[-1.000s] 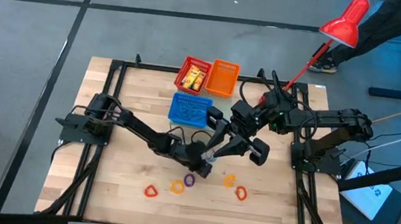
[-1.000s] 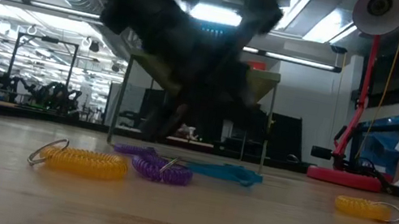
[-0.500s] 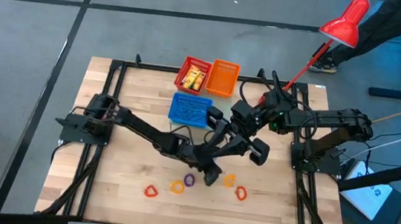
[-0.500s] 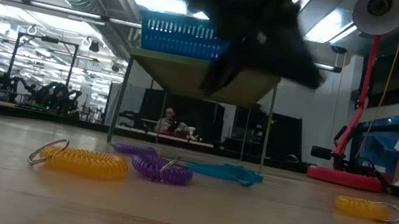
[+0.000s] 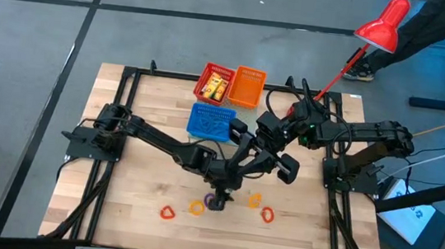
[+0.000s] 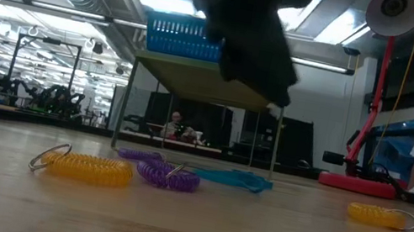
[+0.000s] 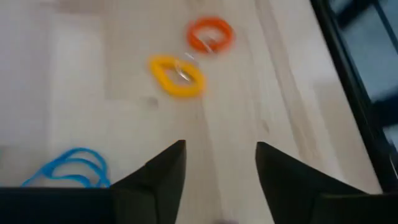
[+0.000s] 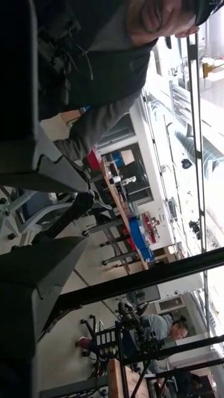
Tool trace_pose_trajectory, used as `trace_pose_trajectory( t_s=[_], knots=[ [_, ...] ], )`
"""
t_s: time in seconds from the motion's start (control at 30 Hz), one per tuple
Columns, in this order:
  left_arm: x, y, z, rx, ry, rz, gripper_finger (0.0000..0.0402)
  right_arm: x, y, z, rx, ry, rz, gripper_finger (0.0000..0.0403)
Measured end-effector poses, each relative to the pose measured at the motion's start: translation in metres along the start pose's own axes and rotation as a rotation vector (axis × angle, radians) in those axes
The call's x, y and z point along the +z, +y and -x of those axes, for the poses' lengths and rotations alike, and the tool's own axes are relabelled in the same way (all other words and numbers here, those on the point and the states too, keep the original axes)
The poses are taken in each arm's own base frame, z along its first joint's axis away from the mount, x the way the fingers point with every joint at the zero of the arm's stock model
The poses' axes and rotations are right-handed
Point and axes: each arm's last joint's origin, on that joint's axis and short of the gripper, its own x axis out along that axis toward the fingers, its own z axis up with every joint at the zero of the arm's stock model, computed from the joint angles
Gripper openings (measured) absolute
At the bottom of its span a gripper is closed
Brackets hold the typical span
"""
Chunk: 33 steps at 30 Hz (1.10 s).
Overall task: Pick & Place Office Desk Supplies
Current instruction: Put the blue rubber band into the blue basket on the shelf
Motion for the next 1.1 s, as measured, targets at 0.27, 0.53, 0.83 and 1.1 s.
trace_pose_trajectory(
  t_s=[0.27, 0.53, 0.83, 1.1],
  knots=[
    [-0.011, 0.010, 0.002, 0.071, 0.128, -0.232, 0.0241, 0.000, 0.000, 0.000, -0.007, -0.004, -0.001, 0.0128],
    [-0.029, 0.032, -0.025, 0.036, 0.230, -0.302, 0.0238, 0.001, -0.001, 0.000, -0.045, -0.026, 0.000, 0.0128],
    [-0.041, 0.036, -0.043, 0.077, 0.280, -0.308, 0.0230, 0.000, -0.002, 0.000, -0.048, -0.024, -0.003, 0.0128],
    [-0.041, 0.024, -0.044, 0.122, 0.288, -0.341, 0.0125, 0.000, -0.002, 0.000, -0.050, -0.021, 0.015, 0.0128]
  ],
)
